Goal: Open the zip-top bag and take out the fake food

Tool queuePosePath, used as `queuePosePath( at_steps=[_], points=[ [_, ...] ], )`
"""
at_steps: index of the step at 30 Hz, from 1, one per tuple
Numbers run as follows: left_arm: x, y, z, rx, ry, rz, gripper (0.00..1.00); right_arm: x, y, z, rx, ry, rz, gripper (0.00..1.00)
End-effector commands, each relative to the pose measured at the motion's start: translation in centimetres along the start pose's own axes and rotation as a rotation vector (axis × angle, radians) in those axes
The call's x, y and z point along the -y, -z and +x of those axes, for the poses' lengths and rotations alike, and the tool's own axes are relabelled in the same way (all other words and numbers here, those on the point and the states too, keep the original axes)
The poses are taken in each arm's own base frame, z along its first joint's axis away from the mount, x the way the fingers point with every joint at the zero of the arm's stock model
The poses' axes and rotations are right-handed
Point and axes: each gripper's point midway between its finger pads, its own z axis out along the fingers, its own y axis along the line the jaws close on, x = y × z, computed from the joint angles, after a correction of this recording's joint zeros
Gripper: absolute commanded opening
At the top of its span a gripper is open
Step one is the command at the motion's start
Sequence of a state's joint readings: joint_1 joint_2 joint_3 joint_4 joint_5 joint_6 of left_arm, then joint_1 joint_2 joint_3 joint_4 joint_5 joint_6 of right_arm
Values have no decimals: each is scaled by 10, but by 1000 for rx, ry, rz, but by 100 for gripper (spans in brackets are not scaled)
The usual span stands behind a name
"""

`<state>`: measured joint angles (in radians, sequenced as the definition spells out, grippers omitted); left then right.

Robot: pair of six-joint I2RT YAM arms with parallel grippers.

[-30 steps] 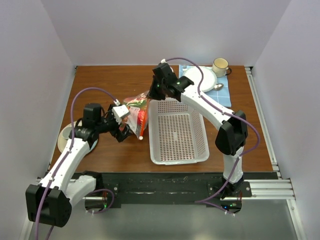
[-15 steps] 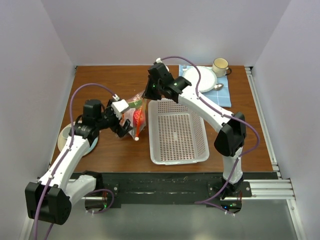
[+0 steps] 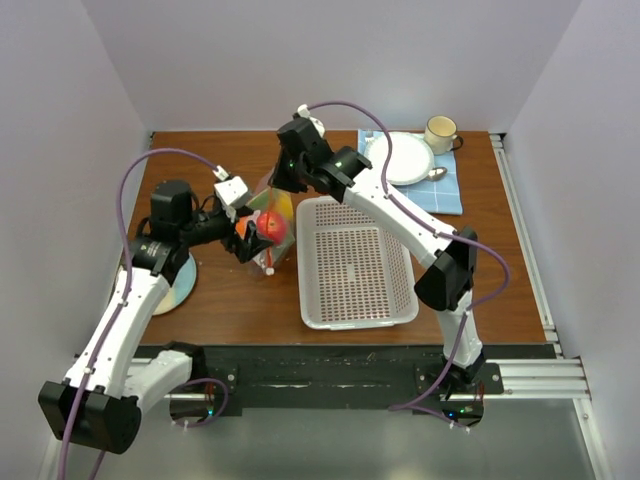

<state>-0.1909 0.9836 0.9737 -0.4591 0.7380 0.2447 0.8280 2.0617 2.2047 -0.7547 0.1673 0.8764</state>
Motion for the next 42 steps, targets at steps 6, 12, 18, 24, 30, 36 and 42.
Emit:
queuePosePath(
  at_steps=[6, 12, 18, 24, 30, 36, 42],
  points=[
    [-10, -15, 40, -62, 25, -86, 100, -32, 10, -12, 58, -60, -75, 0],
    [-6, -18, 65, -112, 26, -98, 100, -36, 7, -10, 69, -55, -76, 0],
    [-13, -18, 81, -151, 8, -153, 100, -35, 3, -8, 78, -62, -72, 0],
    [-25, -16, 76, -151, -2, -217, 34, -33, 5, -7, 80, -56, -74, 0],
    [-38, -8, 64, -168, -29, -281, 0, -23, 7, -1, 65, -32, -51, 0],
    [-45, 3, 46, -179, -87, -321, 0, -5, 16, 3, 67, 31, -6, 0],
    [-46, 20, 35, -244, -185, -319, 6, 35, 26, -1, 99, 104, 90, 0]
  ],
)
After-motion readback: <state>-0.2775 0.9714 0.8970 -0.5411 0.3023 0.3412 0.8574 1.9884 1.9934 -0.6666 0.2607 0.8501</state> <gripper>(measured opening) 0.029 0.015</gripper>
